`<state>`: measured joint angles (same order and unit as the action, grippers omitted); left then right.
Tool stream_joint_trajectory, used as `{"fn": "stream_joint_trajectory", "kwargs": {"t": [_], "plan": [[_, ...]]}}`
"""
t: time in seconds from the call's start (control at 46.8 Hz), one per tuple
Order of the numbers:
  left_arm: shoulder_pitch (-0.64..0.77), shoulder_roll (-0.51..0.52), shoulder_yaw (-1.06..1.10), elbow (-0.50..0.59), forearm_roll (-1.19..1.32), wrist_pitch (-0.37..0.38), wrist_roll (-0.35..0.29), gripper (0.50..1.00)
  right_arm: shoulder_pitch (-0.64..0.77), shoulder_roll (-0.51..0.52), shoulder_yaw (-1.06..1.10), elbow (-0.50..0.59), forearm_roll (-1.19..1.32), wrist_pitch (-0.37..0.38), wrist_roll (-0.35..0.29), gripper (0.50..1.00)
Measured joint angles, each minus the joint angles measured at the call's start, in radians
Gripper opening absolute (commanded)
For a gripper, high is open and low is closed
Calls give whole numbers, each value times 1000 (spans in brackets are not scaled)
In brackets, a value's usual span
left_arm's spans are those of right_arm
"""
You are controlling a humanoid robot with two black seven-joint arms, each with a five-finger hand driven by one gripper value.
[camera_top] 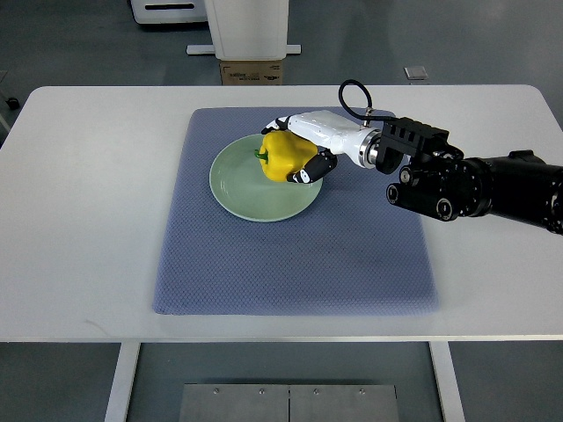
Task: Place yellow pepper on plate with right hand
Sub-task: 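Carry the pepper with the right hand onto the green plate, then open the right hand and lift it away from the pepper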
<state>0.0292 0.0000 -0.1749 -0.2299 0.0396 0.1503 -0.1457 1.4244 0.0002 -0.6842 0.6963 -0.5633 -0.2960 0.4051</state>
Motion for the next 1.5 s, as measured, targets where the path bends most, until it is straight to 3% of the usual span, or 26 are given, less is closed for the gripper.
{"fn": "stream_joint_trajectory", "kwargs": {"t": [0.086,0.15,0.214,0.235,0.278,0.962,1.496], "plan": [[0,0,0,0,0,0,0,1000,-5,0,0,-3,0,0,0,500],[0,0,0,0,0,0,0,1000,-13,0,1,-6,2,-4,0,646],[0,0,0,0,-1,0,0,1000,-21,0,1,-6,2,-12,0,884],[0,0,0,0,-1,0,0,1000,-22,0,1,-6,2,-17,0,936],[0,0,0,0,-1,0,0,1000,-24,0,1,-5,4,-29,0,985],[0,0,0,0,0,0,0,1000,-36,0,124,-9,60,-56,-7,1000],[0,0,0,0,-1,0,0,1000,-257,0,704,-26,199,-57,-6,1000]]}}
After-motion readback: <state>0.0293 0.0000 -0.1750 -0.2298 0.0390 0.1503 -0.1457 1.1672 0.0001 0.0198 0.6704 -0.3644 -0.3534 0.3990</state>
